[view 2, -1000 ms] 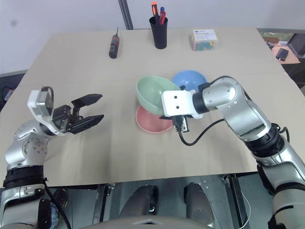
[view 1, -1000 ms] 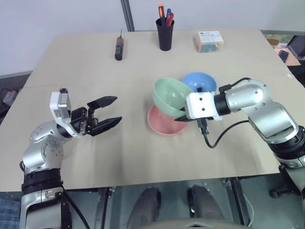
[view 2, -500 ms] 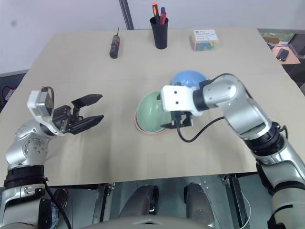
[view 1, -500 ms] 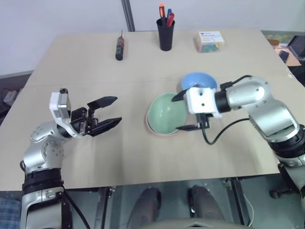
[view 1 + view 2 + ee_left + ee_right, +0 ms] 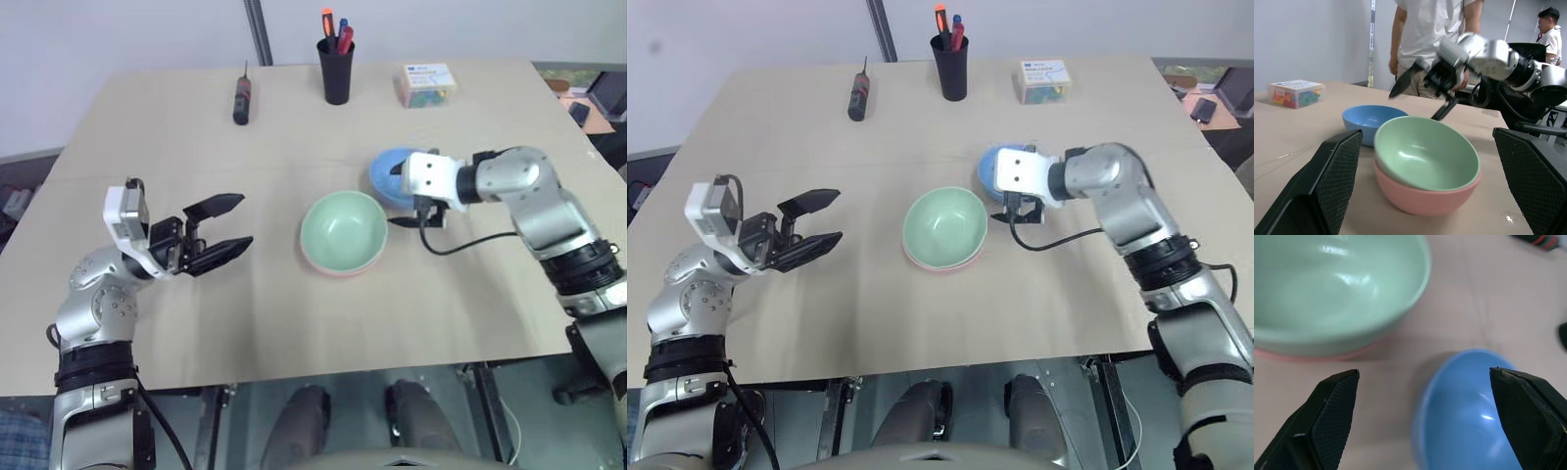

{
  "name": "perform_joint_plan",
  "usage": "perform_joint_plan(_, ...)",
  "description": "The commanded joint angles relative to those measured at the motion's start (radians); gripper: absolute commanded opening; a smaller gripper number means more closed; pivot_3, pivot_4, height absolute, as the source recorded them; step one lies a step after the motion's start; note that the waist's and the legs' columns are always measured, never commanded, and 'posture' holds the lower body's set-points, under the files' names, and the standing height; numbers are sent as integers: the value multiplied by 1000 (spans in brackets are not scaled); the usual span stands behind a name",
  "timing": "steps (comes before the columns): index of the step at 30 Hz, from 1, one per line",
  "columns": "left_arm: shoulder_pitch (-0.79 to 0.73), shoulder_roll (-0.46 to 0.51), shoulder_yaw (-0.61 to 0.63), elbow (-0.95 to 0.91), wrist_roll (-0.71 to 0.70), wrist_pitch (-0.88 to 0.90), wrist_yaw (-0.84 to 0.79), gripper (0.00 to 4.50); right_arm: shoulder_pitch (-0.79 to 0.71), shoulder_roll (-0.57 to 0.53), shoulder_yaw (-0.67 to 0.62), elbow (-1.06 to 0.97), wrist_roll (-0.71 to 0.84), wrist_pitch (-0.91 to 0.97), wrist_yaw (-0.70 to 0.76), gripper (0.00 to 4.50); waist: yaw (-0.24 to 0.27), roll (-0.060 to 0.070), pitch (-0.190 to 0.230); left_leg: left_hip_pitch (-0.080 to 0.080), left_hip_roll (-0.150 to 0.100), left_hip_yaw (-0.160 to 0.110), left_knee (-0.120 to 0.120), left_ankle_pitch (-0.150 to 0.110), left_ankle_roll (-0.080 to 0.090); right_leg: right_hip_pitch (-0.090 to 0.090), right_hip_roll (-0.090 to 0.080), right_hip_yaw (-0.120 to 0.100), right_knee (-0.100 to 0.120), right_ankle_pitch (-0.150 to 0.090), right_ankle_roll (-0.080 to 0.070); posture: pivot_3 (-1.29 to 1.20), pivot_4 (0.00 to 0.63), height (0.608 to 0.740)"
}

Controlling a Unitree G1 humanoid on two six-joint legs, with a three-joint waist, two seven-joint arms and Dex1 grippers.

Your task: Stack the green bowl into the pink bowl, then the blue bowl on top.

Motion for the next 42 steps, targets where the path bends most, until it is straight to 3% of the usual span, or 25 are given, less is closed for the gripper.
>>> perform_joint_plan(1,1,6,11,-18,-15,-1,-4,4500,-44,25,-1,87,-38,-92,-18,4470,1,0,0,0,0,0,0,0,0,0,0,0,0,0,0,0,150,740)
perform_joint_plan(2,3,7,12,-20,-15,0,-3,4500,-49,37,0,120,-44,-106,-22,4470,2,0,0,0,0,0,0,0,0,0,0,0,0,0,0,0,150,740)
perform_joint_plan(5,9,9,16,-25,-16,1,-1,4500,-61,63,-3,205,-64,-142,-38,3736,1,0,0,0,0,0,0,0,0,0,0,0,0,0,0,0,150,740)
perform_joint_plan(14,18,13,21,-36,-21,5,4,4500,-74,71,-22,259,-82,-177,-38,140,-1,0,0,0,0,0,0,0,0,0,0,0,0,0,0,0,150,740)
perform_joint_plan(24,8,7,10,-31,-18,6,-1,4500,-110,50,-69,198,-58,-200,-32,55,-1,0,0,0,0,0,0,0,0,0,0,0,0,0,0,0,150,740)
perform_joint_plan(34,-26,13,15,15,-13,-9,-38,4500,-111,31,-94,-315,176,55,198,55,1,0,0,0,1,-1,0,0,0,0,0,-1,0,0,0,0,150,740)
perform_joint_plan(42,-58,17,11,64,-2,-28,-68,4500,-32,27,-33,-567,233,222,218,55,3,0,0,-1,0,-2,1,0,0,0,0,-1,1,0,0,0,150,740)
